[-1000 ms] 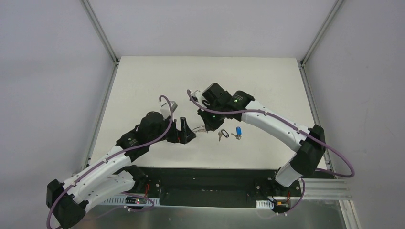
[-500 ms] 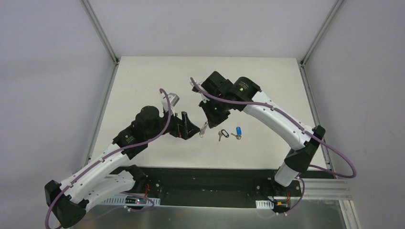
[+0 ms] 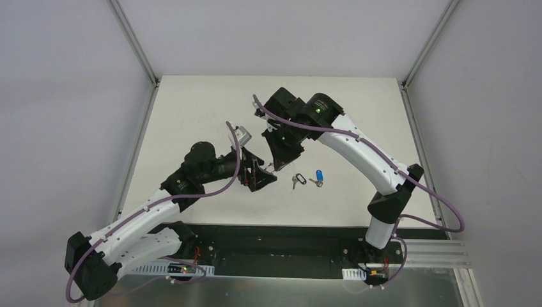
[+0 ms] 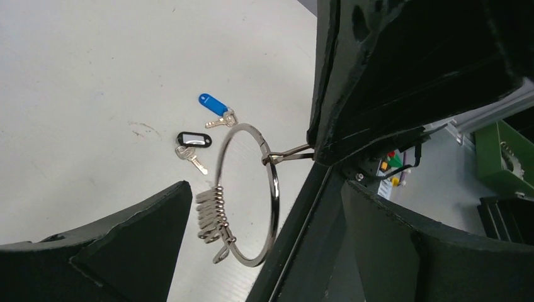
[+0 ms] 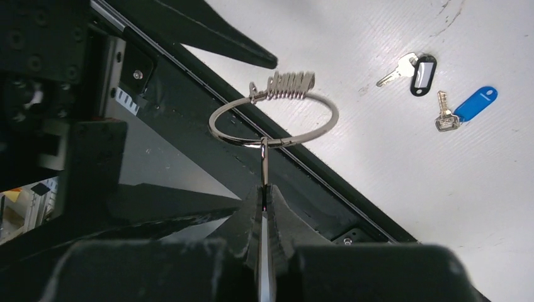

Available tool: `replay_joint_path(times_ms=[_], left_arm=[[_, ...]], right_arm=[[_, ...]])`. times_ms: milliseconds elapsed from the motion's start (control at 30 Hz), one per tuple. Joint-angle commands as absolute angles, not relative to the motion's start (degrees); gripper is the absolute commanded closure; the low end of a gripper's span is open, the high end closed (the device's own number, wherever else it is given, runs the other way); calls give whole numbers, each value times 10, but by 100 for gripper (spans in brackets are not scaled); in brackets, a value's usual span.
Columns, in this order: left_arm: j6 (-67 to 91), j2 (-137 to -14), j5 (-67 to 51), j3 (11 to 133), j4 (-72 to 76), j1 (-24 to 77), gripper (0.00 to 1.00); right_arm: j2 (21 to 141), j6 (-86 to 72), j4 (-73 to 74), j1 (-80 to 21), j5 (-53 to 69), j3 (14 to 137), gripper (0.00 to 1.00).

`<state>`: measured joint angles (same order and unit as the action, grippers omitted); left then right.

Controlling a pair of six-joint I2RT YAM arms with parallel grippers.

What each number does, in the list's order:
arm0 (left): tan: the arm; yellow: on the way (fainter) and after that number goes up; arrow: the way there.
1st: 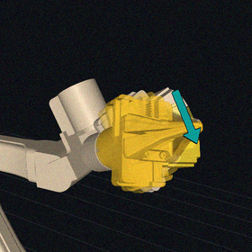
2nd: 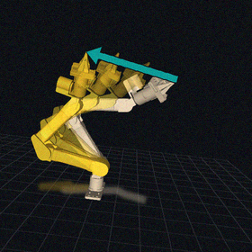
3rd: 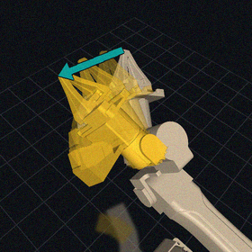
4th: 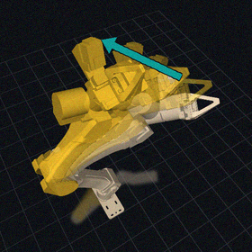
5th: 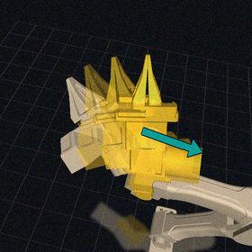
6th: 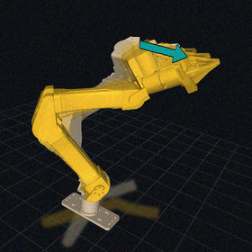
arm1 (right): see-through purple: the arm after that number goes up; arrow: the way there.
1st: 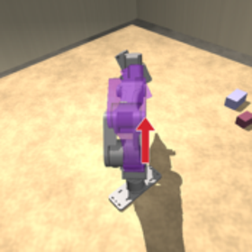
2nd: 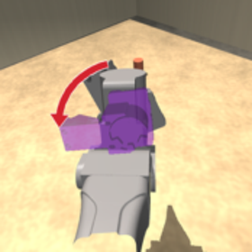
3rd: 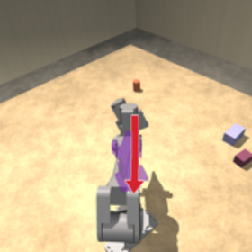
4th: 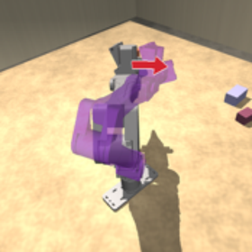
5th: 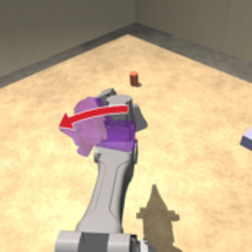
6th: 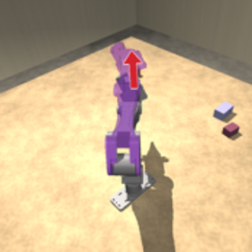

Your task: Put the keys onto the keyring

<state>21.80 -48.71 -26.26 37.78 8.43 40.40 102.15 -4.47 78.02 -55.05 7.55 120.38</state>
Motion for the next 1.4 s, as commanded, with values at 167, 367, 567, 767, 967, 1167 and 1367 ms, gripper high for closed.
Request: replay_joint_path(times_ms=[167, 367, 567, 767, 967, 1167, 1367], left_arm=[[129, -516, -333, 360, 191, 408, 11], [118, -533, -325, 355, 208, 409, 17], [98, -541, -309, 350, 228, 414, 25], [77, -544, -325, 330, 268, 418, 39], [58, -539, -338, 311, 300, 420, 57], [67, -531, -368, 310, 321, 421, 88], [93, -502, -370, 301, 349, 423, 100]], right_arm=[[1029, -74, 821, -551, 101, 1247, 100], [1039, -76, 822, -551, 121, 1257, 100], [1041, -80, 818, -552, 130, 1263, 100], [1035, -81, 817, -552, 135, 1264, 100], [1034, -83, 814, -552, 137, 1261, 100], [1038, -81, 813, -552, 138, 1260, 100], [1023, -80, 798, -552, 137, 1233, 100]])
